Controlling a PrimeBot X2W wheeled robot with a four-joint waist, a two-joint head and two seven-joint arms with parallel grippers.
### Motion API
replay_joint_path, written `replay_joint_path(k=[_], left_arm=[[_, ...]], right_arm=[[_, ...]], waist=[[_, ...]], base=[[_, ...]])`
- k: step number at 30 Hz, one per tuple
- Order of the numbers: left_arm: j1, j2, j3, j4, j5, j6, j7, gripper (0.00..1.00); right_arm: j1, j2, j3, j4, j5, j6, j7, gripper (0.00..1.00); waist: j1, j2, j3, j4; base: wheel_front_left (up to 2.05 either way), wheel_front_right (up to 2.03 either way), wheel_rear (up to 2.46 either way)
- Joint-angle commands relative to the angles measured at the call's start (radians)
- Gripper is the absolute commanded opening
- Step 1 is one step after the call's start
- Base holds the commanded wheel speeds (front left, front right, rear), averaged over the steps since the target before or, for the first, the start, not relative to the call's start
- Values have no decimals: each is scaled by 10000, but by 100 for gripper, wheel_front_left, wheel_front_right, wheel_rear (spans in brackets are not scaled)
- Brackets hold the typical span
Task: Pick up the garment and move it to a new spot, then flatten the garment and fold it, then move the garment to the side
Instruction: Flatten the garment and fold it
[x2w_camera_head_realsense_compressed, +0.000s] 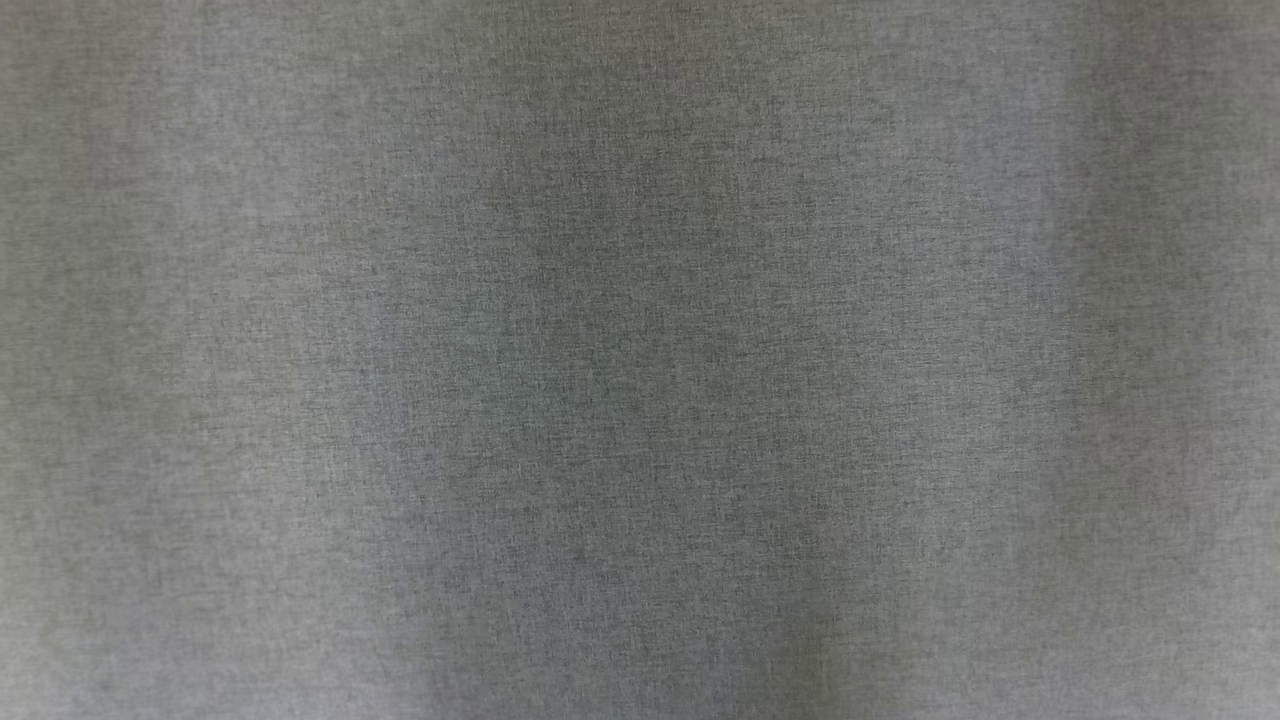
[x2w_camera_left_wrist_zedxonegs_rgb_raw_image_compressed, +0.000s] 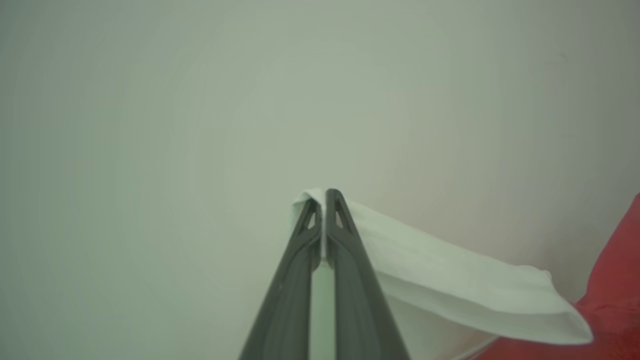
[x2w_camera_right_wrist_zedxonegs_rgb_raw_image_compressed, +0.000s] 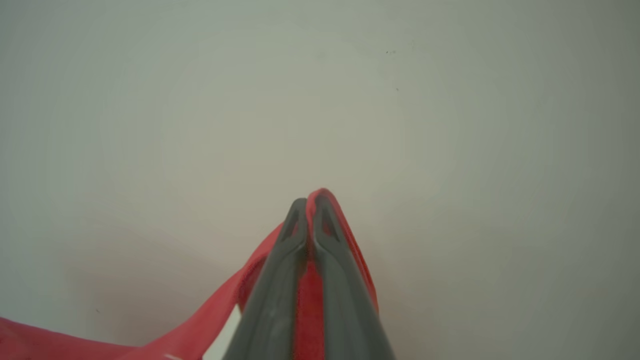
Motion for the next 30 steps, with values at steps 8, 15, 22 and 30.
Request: replay_joint_path(k=[8,15,22,30], left_arm=[[2384,499,108,-901,-1066,22,-813,0],[5988,839,911,-3411,-986,729,-875,0],[10025,1353,1960,-6556,-769,1950,-875,0],[15502,1795,2972,-9940,-754,3270,-877,0]], right_arm=[[2721,-518,1016,-1302,1315,-28,-442,0],[5977,-1105,1895,-3161,2351,-28,-495,0],[8750,-1476,2252,-4616,2923,-27,-728,0],[12877,-1928,1437,-6113,3480,-28,-962,0]], waist=[[0,-2,-730,59],[0,-2,-1892,95],[0,-2,-3041,53],[0,-2,-4229,222]], base=[[0,0,0],[0,0,0],[0,0,0],[0,0,0]])
